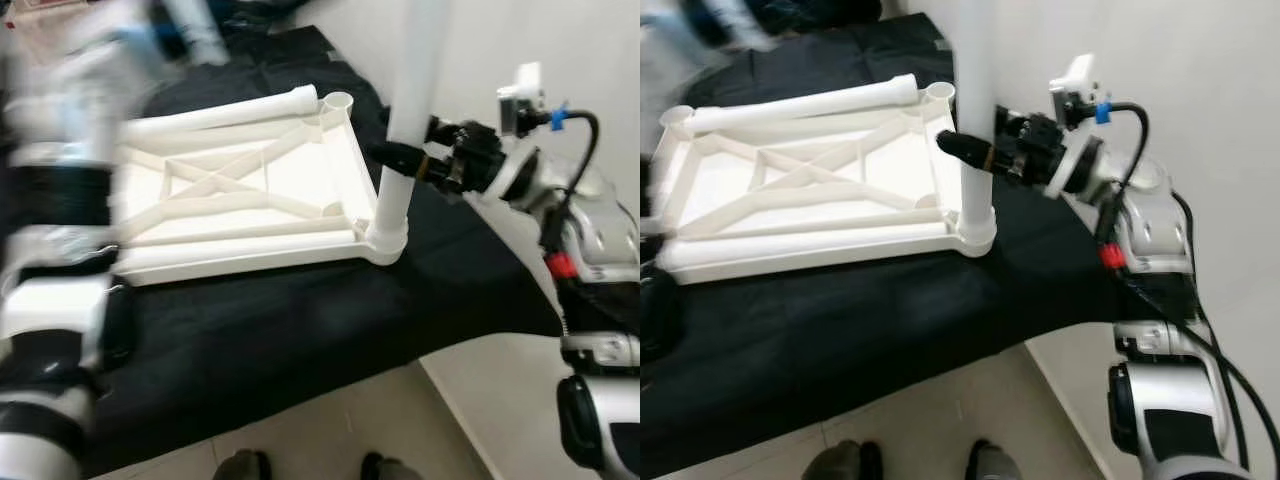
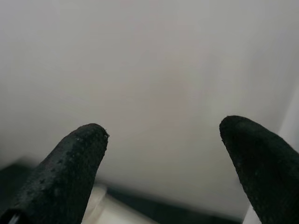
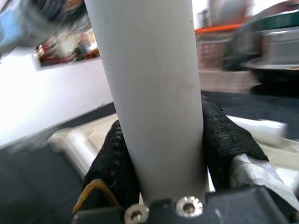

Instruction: Building children table

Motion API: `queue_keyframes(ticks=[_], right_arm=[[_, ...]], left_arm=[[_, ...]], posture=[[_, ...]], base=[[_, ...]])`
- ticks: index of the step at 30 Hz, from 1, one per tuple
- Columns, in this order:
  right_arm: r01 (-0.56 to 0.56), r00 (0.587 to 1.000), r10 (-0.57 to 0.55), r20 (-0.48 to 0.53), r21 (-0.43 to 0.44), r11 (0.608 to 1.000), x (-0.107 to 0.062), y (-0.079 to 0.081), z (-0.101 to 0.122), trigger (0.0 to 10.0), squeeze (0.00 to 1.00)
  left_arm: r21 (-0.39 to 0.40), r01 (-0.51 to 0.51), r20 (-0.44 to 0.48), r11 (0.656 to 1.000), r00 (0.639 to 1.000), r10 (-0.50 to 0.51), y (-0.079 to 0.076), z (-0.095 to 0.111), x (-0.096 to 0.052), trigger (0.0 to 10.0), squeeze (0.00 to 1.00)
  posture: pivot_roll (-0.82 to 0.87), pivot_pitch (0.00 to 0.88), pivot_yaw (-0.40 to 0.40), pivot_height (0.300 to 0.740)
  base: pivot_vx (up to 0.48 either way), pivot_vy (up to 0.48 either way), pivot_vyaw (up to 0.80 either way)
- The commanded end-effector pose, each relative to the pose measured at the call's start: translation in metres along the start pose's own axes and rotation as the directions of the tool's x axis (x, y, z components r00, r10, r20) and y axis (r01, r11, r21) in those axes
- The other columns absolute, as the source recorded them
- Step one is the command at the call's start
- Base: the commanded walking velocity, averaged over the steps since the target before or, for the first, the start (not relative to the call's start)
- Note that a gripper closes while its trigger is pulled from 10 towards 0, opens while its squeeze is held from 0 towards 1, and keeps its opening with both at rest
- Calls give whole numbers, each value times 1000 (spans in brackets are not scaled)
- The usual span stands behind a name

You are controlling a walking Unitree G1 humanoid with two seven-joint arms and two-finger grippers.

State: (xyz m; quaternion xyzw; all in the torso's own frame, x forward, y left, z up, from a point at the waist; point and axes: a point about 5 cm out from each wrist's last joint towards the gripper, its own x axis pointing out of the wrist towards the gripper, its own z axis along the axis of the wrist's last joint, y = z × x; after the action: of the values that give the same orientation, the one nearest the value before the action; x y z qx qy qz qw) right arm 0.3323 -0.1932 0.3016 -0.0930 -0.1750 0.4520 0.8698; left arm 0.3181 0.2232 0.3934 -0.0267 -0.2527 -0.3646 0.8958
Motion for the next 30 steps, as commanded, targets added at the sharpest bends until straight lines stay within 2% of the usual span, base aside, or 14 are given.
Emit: queue_keyframes(ticks=[1,4,7,9,14,17,18,20,21,24,25,28,29,30], right_arm=[[82,992,-77,-97,45,996,-6,-3,-20,0,0],[172,981,-166,-104,56,983,-13,-4,-23,0,0],[172,981,-166,-104,56,983,-13,-4,-23,0,0],[230,968,-223,-119,50,972,-14,3,-26,0,0],[245,962,-238,-130,44,968,-11,14,-25,0,0],[245,962,-238,-130,44,968,-11,14,-25,0,0],[251,960,-244,-135,35,967,-10,15,-23,0,0],[251,960,-244,-135,35,967,-10,15,-23,0,0],[268,954,-261,-149,23,963,-8,18,-19,0,0],[277,950,-271,-156,18,961,-8,19,-18,0,0],[291,943,-283,-176,19,957,-6,22,-20,0,0],[388,887,-370,-277,10,922,-3,31,-31,0,0],[546,766,-521,-377,-46,836,-7,35,-45,0,0],[546,766,-521,-377,-46,836,-7,35,-45,0,0]], left_arm=[[13,8,16,1000,1000,-8,-5,10,-3,10000,1000],[41,-124,-36,991,991,125,3,6,-43,10000,1000],[41,-124,-36,991,991,125,3,6,-43,10000,1000],[21,-268,-111,963,957,269,0,-22,-80,10000,1000],[-46,-329,-209,943,926,313,-26,-64,-100,10000,1000],[-46,-329,-209,943,926,313,-26,-64,-100,10000,1000],[-44,-292,-290,955,919,267,-50,-90,-102,10000,1000],[-44,-292,-290,955,919,267,-50,-90,-102,10000,1000],[-68,-245,-386,967,900,201,-89,-118,-109,10000,400],[-76,-250,-406,965,892,199,-97,-122,-112,10000,400],[-67,-255,-417,965,885,205,-100,-122,-115,10000,0],[-39,-272,-420,962,878,231,-101,-119,-118,10000,0],[-23,-281,-418,959,874,246,-102,-118,-119,10000,0],[-23,-281,-418,959,874,246,-102,-118,-119,10000,0]], posture=[[-8,235,35,740],[-9,241,32,740],[-9,241,32,740],[-7,250,32,740],[-10,256,36,740],[-10,256,36,740],[-18,256,34,740],[-18,256,34,740],[-25,260,30,740],[-25,260,30,740],[-30,263,22,740],[-28,266,12,740],[-24,267,-7,740],[-24,267,-7,740]], base=[[0,0,0],[0,0,0],[0,0,0],[0,0,0],[0,0,0],[0,0,0],[0,0,0],[0,0,0],[0,0,0],[0,0,0],[0,0,0],[0,0,0],[0,0,0],[0,0,0]])
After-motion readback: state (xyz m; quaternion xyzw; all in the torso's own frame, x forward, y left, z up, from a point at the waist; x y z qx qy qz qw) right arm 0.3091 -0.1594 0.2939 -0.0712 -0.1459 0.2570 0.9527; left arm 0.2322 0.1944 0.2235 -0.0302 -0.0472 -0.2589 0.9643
